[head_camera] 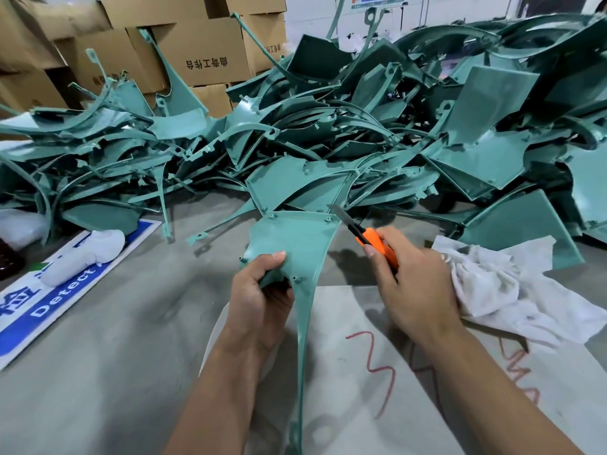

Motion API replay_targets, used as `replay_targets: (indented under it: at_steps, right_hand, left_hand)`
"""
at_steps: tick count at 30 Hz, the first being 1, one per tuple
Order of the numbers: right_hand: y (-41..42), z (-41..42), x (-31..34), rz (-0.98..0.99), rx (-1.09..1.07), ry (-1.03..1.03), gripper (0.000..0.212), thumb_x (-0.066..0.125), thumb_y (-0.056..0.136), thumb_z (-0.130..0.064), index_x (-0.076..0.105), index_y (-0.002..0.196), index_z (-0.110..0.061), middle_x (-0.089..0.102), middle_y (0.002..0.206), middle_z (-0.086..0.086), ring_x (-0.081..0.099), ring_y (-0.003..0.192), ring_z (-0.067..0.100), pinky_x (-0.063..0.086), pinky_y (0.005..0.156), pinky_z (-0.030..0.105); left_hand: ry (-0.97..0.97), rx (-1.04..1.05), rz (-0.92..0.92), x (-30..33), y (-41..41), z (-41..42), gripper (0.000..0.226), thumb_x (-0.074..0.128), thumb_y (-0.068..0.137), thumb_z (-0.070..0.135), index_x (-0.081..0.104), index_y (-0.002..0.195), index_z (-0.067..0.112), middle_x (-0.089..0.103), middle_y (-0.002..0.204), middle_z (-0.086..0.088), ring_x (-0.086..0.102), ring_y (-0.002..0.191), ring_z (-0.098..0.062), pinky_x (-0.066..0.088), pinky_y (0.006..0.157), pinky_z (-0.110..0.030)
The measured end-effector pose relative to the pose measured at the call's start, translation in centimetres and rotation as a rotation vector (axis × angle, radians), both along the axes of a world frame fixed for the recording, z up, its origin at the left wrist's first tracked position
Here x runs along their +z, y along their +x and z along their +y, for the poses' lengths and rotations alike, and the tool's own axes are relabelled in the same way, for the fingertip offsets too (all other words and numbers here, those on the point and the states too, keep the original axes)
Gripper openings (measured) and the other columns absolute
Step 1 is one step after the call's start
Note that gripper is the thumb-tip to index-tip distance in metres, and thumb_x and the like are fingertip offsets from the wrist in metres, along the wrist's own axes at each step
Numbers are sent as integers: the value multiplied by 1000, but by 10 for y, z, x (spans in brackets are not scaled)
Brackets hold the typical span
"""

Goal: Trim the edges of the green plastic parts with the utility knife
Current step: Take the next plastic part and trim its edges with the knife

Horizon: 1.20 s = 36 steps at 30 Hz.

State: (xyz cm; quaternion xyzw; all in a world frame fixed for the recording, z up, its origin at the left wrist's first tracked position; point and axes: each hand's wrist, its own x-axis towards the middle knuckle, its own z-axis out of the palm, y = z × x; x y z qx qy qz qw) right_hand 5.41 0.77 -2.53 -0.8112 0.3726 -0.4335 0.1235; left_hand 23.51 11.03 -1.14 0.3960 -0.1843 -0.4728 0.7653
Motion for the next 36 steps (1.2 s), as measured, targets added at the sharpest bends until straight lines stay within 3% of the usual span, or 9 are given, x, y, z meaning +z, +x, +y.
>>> replay_targets:
  at_steps: [5, 11, 14, 20, 26, 36]
  right_hand:
    - [-1, 0, -1, -23, 19, 31, 15, 54, 105, -41, 61, 107, -28, 54, 60, -9, 49, 53, 7, 31, 52, 17]
    - [1, 5, 0, -52, 150, 56, 15, 54, 106, -40, 63, 110, -29, 54, 60, -9, 53, 51, 14, 45, 50, 35]
    - [2, 7, 1, -27, 233, 33, 13, 56, 106, -36, 66, 111, -28, 56, 62, -11, 51, 49, 7, 42, 49, 29]
    - [1, 6, 2, -1, 375, 44, 19, 57, 104, -40, 68, 111, -27, 60, 71, -13, 55, 57, 11, 44, 56, 30]
    - [-1, 12, 6, 40, 525, 35, 15, 60, 105, -38, 70, 113, -29, 60, 74, -16, 58, 60, 11, 42, 57, 24]
    - [-1, 18, 11, 19, 668, 70, 6, 69, 102, -27, 74, 98, -25, 55, 64, -12, 52, 52, 15, 34, 52, 22]
  left_hand:
    - [-15, -13, 26, -1, 0, -1, 37, 70, 68, 18, 73, 103, 6, 64, 97, -12, 57, 80, -23, 47, 62, -27]
    - [-39, 40, 78, -2, 0, -4, 33, 69, 71, 15, 71, 103, 4, 68, 87, -8, 60, 71, -19, 51, 58, -25]
    - [-39, 85, 109, -3, 3, -5, 33, 70, 72, 14, 70, 103, 4, 71, 82, -6, 65, 65, -16, 54, 55, -23]
    - [-35, 143, 135, -2, 8, -4, 15, 66, 77, 12, 77, 86, 7, 70, 77, -6, 63, 59, -16, 52, 50, -23]
    - [4, 273, 252, 1, 11, -4, 4, 59, 93, 8, 63, 91, 7, 63, 66, -2, 57, 49, -13, 48, 42, -19]
    - [-14, 385, 355, 1, 24, -4, 11, 63, 93, 7, 61, 83, 11, 65, 64, -1, 60, 49, -11, 50, 45, -18]
